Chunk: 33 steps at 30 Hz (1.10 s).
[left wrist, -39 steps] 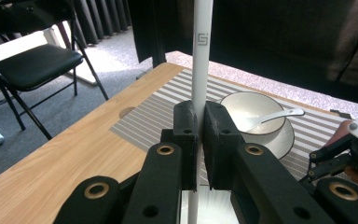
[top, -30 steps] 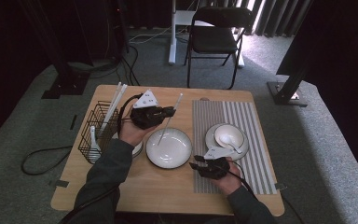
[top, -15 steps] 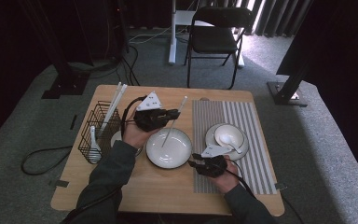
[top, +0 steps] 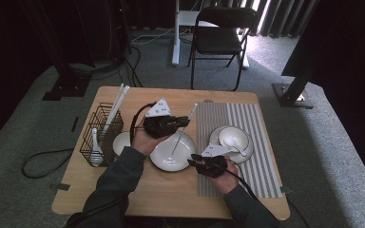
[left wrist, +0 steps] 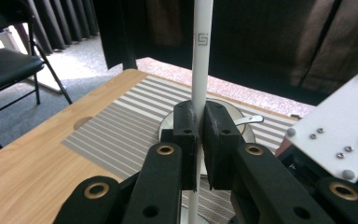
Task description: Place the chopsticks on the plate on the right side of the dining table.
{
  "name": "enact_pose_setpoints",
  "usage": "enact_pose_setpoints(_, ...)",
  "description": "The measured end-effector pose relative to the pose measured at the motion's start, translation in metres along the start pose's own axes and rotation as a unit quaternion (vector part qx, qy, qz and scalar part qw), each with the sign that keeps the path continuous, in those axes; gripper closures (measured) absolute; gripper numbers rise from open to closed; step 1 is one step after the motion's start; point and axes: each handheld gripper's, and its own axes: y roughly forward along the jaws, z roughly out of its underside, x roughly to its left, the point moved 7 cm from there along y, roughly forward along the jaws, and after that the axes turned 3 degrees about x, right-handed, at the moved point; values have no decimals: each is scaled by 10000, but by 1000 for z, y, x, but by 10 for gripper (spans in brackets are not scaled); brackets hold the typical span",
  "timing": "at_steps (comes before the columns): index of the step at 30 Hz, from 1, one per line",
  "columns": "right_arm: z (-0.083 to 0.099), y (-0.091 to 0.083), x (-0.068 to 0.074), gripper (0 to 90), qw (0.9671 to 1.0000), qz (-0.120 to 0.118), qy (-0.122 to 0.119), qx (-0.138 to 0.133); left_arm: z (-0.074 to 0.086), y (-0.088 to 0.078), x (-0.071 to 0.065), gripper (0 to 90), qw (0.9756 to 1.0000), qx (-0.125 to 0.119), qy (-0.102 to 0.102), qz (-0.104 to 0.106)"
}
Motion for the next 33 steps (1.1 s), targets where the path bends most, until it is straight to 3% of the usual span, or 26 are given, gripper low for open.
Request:
enact_pose_setpoints(10,-9,3,0,702,9991,-244,304,-195,-2,6,-8,848,9997,-167,-67,137)
enact_pose_setpoints(20,-13,7,-1,708,9981,-322,435,-277,-4,8,-17,848,9985,-379,-122,370)
enact_pose_setpoints(26,-13,11,-1,745,9979,-343,465,-276,-6,11,-22,848,9970,-503,-163,573)
enact_pose_setpoints(33,-13,12,0,827,9978,-366,478,-260,-4,12,-20,848,9969,-503,-175,578)
